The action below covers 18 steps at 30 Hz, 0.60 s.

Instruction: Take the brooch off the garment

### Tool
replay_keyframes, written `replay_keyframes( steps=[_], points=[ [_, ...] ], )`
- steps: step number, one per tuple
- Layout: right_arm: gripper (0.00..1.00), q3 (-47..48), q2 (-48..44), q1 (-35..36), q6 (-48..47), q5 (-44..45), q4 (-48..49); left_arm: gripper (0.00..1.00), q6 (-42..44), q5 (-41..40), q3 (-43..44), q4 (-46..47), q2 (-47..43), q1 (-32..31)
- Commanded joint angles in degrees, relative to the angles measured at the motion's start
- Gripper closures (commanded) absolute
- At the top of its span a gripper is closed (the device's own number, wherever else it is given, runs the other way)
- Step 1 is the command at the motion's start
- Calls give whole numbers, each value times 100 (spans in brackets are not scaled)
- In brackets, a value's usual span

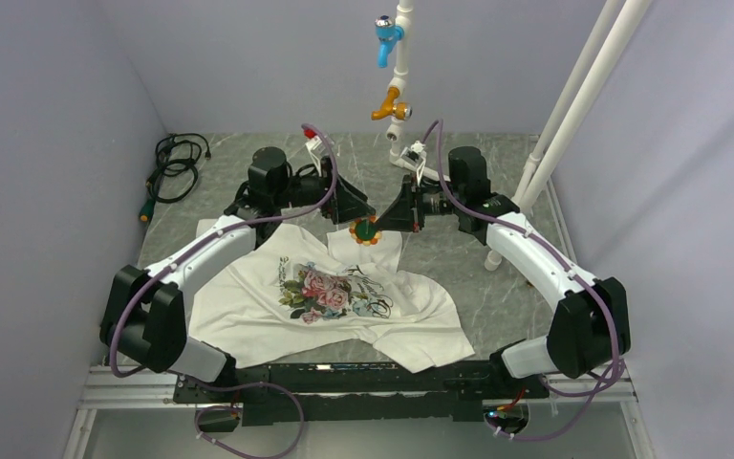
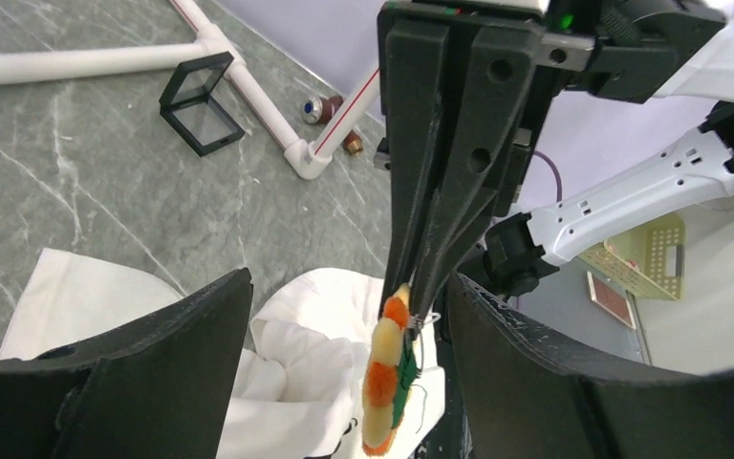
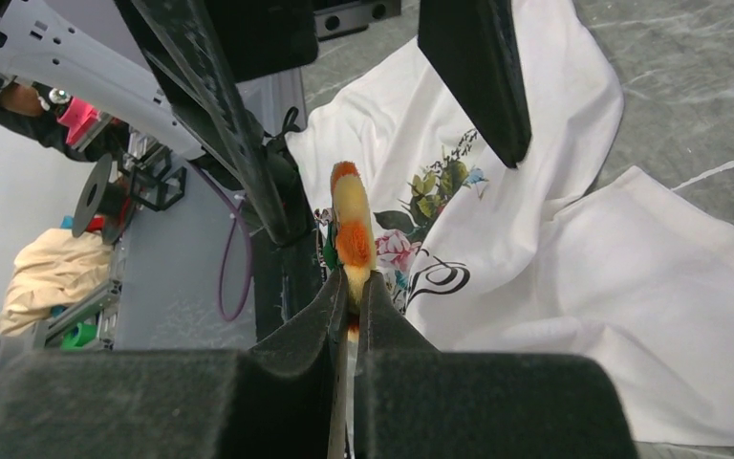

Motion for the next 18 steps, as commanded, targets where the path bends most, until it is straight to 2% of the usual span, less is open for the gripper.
replay_keyframes(
  steps=[1,10,14,18],
  points=[
    [100,252,-247,39,-204,39,120,23,461,-55,317,-488,105,-127],
    [100,182,-365,31,-253,76,217,29,416,160,59,-417,3,-205],
    [100,179,-364,31,-381,124,134,25,138,448,-12,87,-65,-178],
    [100,144,-370,38,-500,111,-3,24,110,286,244,207,-43,-113]
  ],
)
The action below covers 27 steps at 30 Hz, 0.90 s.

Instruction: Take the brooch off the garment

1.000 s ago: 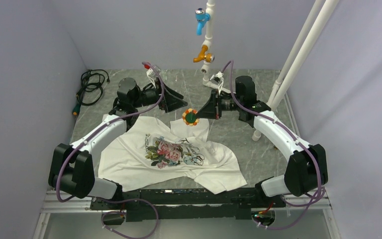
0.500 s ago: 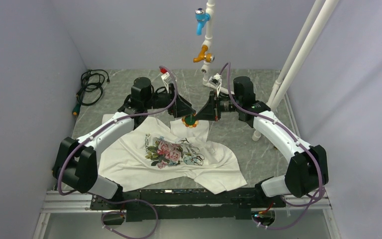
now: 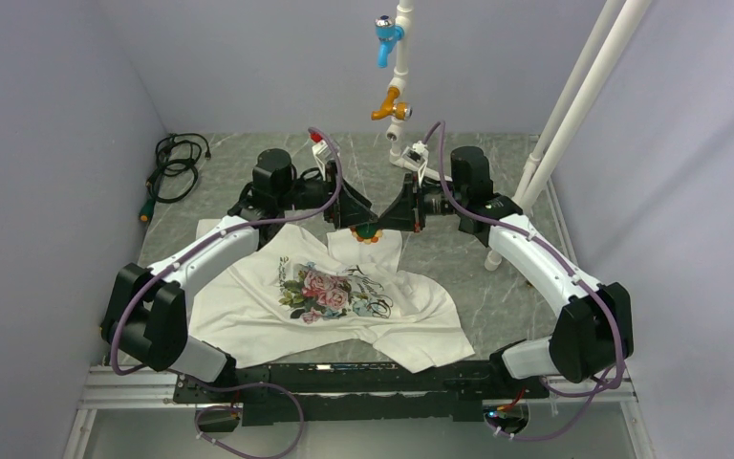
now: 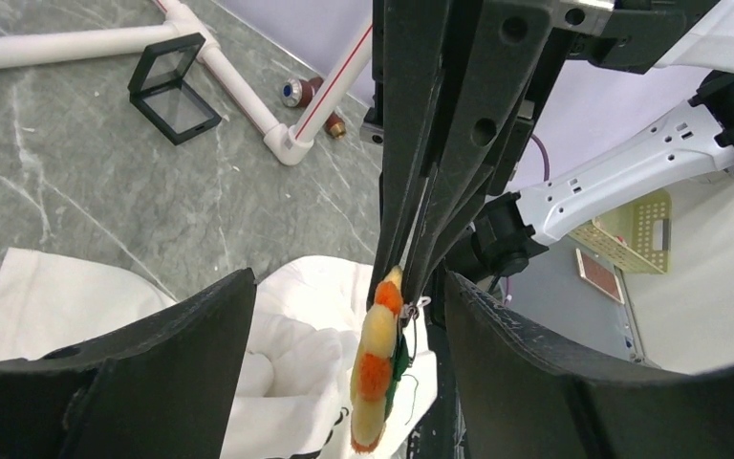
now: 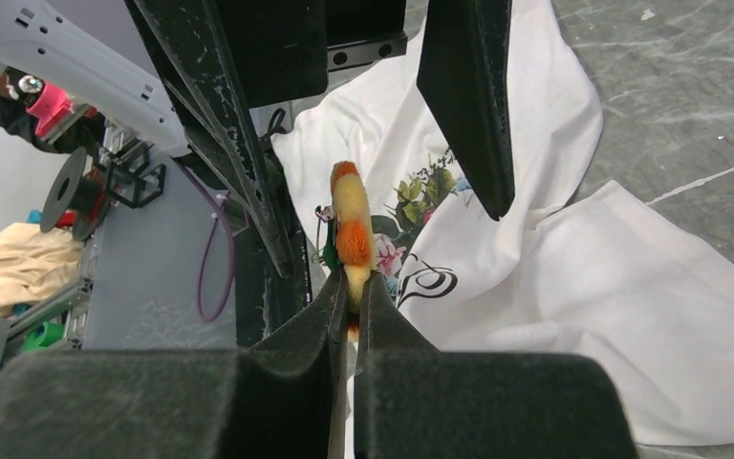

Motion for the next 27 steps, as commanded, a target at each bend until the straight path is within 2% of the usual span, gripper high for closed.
replay_keyframes(
  steps=[1,10,15,20,27],
  points=[
    [100,117,-228,13,-267,-35,3,24,-19,15,288,376,-127,66],
    [100,37,-355,13,-233,-121,32,26,243,-416,368,-121,-13,70],
    [100,11,-377,22,-269,-27,4,27,50,-284,134,59,-45,59],
    [100,56,-272,22,-51,-55,153,31,344,-186,33,-160,-240,41],
    [100,135,-134,11,212,-235,234,33,2396,-1038,347,-1668,-527,-163]
  ],
)
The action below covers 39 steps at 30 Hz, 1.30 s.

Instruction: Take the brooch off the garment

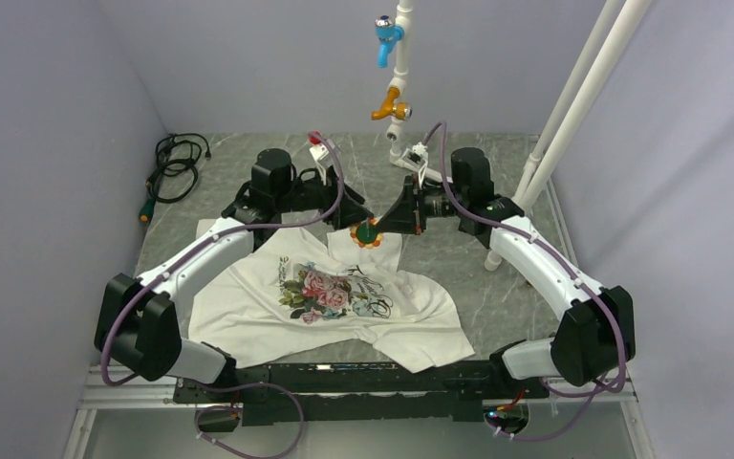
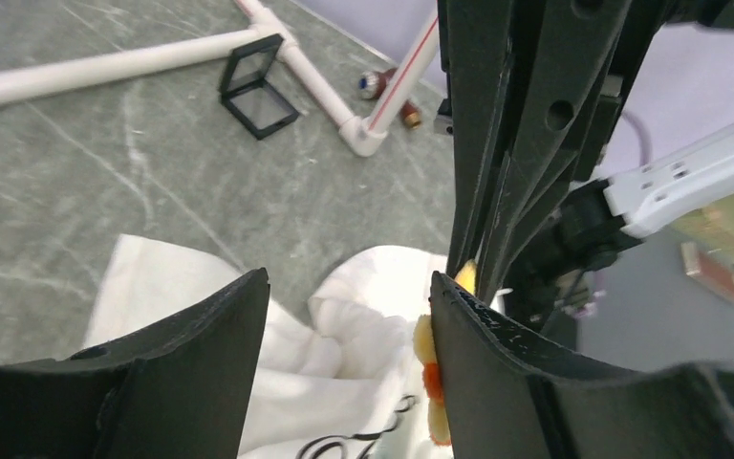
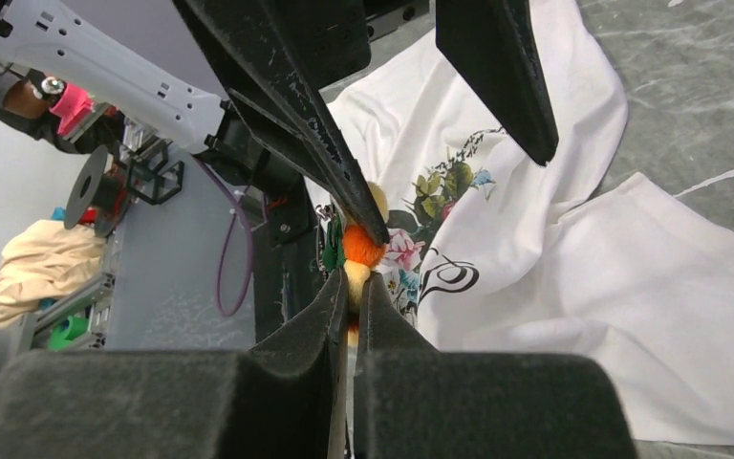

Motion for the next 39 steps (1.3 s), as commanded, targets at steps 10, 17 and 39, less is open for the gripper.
replay_keyframes(
  steps=[10,17,39],
  points=[
    [100,330,251,-15,132,-529,119,35,5473,-807,405,-2480,-624,-639],
    [100,536,474,-6,-176,-753,-404,38,6379,-1050,361,-2657,-695,-947],
    [100,689,653,2,-611,-707,-1148,45,6280,-1131,799,-2262,-613,-866]
  ],
)
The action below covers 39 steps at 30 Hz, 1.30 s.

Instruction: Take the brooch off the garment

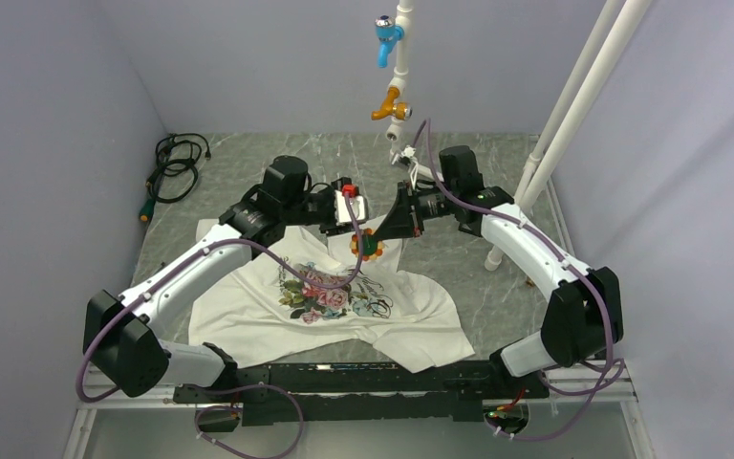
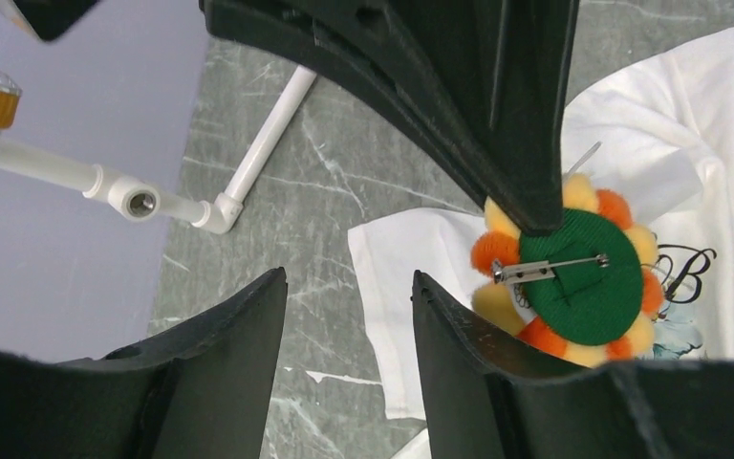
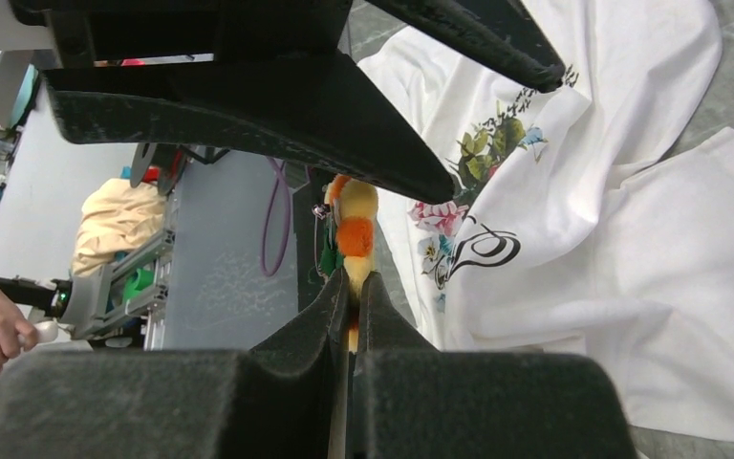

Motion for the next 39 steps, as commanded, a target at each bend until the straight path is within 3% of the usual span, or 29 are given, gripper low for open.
replay_keyframes(
  steps=[1,15,21,24,28,33,34,35,39],
  points=[
    [100,258,68,-6,-176,-55,-113,45,169,317,315,34,-67,-126],
    [100,480,299,33,-102,-50,-231,52,1201,53,214,-514,-103,-560],
    [100,448,302,-14,166,-80,81,52,1041,-78,131,-466,-112,-608],
    [100,431,285,-15,136,-82,98,44,653,-422,190,-266,-29,-536],
    [100,498,238,-15,-332,321,-308,31,-606,-824,650,-104,247,-29],
    [100,463,-20,-15,-597,1720,-578,20,-2337,-719,928,67,230,872],
    [100,417,-92,-15,-602,2044,-550,14,-2583,-638,862,154,137,1039],
    [100,391,-150,-15,-621,2356,-561,3,-2773,-592,772,242,52,1175],
    [100,342,-280,36,-920,3561,-672,0,-2801,-821,731,53,-107,1430]
  ],
)
